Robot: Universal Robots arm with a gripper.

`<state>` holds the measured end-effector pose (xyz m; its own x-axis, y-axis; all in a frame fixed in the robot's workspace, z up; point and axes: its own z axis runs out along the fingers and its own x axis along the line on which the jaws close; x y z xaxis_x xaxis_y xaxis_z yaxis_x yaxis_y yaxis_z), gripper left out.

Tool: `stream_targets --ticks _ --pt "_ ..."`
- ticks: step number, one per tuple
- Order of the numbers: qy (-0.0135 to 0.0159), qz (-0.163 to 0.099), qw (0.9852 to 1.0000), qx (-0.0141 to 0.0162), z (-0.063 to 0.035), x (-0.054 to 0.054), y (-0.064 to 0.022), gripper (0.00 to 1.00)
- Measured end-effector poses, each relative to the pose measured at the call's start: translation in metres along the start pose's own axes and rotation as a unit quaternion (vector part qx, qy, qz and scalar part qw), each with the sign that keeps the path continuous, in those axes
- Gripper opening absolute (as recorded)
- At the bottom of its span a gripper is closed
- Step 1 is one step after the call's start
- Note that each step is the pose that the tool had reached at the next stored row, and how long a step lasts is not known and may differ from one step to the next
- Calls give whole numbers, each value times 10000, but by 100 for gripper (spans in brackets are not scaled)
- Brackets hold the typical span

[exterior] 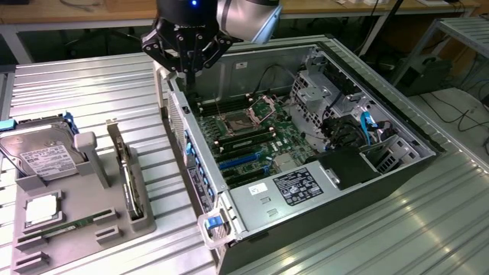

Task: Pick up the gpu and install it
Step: 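Reach for the gpu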

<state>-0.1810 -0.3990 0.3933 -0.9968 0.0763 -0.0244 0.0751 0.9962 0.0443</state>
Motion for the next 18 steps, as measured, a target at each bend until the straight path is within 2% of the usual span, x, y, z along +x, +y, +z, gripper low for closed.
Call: stream_targets --ticks 18 --pt "0 0 10000 0 -4 133 -11 11"
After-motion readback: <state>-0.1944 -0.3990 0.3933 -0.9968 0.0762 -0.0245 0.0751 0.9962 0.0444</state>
